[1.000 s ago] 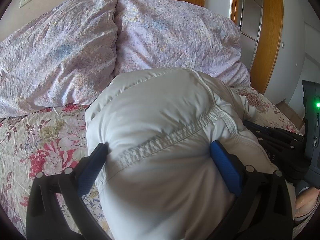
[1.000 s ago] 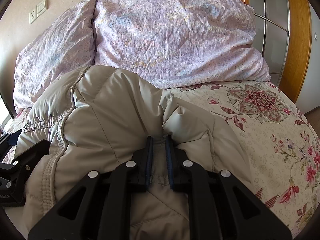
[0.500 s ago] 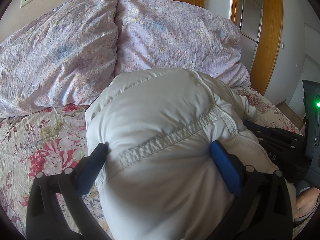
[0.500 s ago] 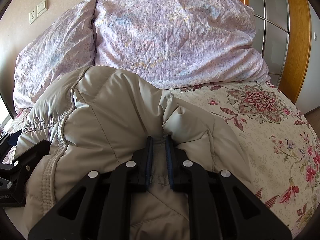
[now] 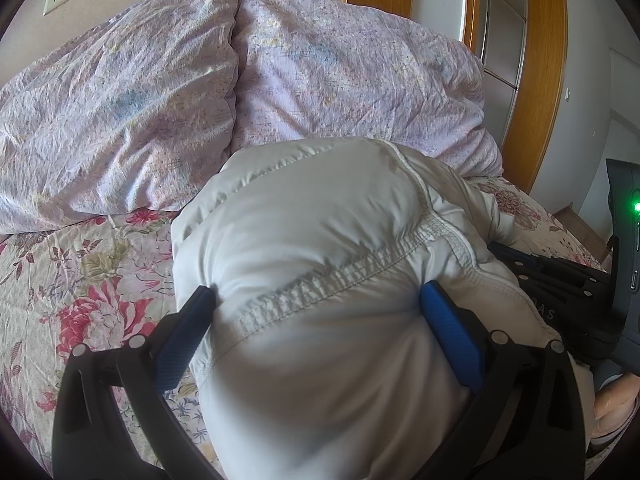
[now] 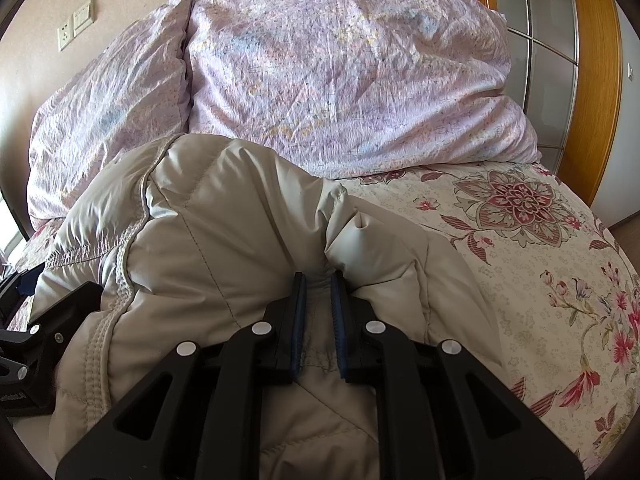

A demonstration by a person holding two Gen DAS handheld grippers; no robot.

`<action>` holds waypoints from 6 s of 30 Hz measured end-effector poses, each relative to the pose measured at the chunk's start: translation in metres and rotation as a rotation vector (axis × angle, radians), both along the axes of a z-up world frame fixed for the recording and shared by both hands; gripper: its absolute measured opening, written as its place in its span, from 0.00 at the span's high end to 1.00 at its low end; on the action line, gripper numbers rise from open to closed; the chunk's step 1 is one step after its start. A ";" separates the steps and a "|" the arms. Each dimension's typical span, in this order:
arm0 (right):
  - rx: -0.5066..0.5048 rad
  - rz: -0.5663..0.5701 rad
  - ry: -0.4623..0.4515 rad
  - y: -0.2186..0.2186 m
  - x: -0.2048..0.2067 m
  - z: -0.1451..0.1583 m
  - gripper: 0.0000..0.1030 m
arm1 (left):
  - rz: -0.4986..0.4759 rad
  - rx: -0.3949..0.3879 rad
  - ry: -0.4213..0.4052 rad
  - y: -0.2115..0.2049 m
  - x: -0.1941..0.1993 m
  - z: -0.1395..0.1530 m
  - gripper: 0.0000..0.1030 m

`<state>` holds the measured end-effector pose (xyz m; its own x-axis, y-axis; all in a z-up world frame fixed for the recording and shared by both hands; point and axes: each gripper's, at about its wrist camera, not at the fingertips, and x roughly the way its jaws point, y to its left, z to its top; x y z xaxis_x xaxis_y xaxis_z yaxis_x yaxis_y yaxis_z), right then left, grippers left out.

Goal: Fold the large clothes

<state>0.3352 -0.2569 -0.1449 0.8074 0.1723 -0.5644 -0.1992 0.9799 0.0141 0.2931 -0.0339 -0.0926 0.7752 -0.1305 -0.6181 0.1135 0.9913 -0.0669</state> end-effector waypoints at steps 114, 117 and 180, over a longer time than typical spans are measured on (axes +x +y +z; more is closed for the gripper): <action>0.063 0.227 -0.076 0.074 0.019 0.072 0.20 | 0.255 -0.233 0.049 0.183 -0.028 0.042 0.13; -0.040 0.257 -0.187 0.111 0.011 0.073 0.45 | 0.237 -0.164 0.026 0.165 -0.020 0.052 0.13; -0.072 0.254 0.031 0.122 0.050 0.002 0.75 | 0.203 0.049 0.006 0.090 0.020 0.023 0.02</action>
<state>0.3854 -0.1344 -0.1433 0.7254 0.3259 -0.6062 -0.4397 0.8971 -0.0439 0.3134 0.0556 -0.0701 0.7786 0.0584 -0.6248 -0.0894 0.9958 -0.0184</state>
